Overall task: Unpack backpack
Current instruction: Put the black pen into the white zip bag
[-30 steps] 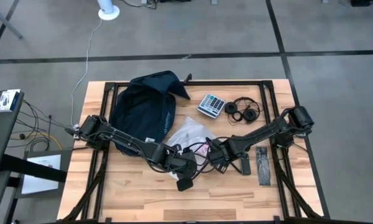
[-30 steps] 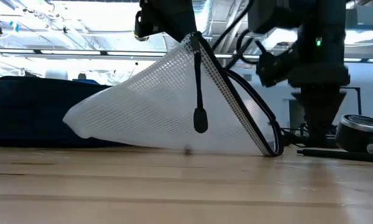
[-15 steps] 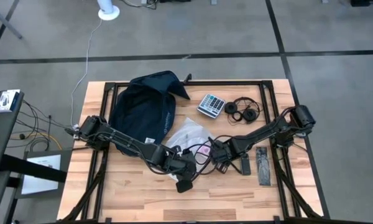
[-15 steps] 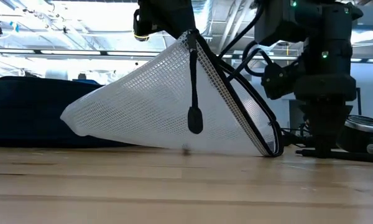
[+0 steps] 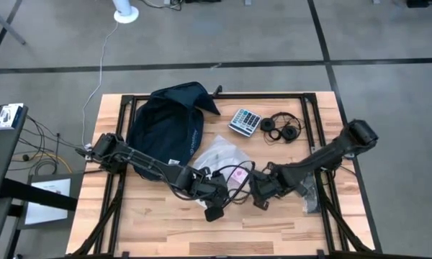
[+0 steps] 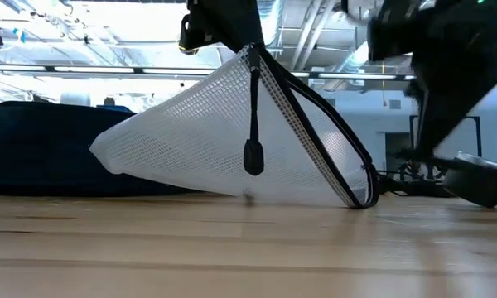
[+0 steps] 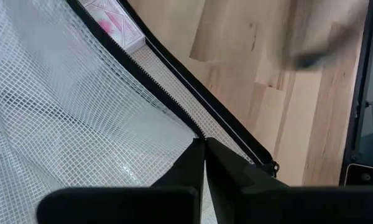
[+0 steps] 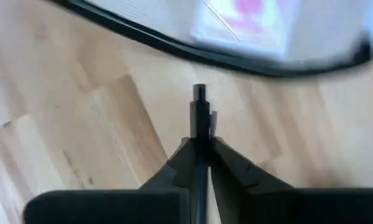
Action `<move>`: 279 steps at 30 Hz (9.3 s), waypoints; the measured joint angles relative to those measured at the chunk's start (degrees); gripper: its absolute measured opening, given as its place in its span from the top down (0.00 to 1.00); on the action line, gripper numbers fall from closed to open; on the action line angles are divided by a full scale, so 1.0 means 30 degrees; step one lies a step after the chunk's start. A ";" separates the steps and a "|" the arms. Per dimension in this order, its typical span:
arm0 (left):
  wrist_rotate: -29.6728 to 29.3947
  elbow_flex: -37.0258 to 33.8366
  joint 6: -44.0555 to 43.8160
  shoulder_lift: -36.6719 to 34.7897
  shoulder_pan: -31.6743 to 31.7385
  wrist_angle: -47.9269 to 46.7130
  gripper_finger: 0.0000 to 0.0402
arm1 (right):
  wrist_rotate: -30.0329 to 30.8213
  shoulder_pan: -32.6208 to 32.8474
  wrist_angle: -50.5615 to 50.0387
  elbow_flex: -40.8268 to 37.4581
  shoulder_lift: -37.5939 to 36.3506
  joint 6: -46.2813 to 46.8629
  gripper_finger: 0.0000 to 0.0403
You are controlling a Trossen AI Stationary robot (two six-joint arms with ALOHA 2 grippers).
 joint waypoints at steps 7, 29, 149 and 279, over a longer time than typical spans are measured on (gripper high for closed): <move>0.0000 0.0000 0.0000 0.0000 0.0306 0.0031 1.00 | 0.1734 0.1896 0.4206 0.0231 0.0555 -0.9333 0.99; 0.0015 0.0000 -0.0503 0.0000 0.0284 0.0007 1.00 | -0.1532 -0.1082 0.7250 -0.0920 0.1133 -1.0075 0.68; 0.0874 0.0000 0.2867 -0.0007 0.1282 -0.1574 1.00 | -0.5324 0.4496 -0.5270 0.7857 0.7883 1.0851 0.96; 0.2047 0.0000 0.3439 -0.0007 -0.0496 0.3266 1.00 | 0.3635 -0.1175 1.0233 0.0653 0.3086 -1.1192 0.90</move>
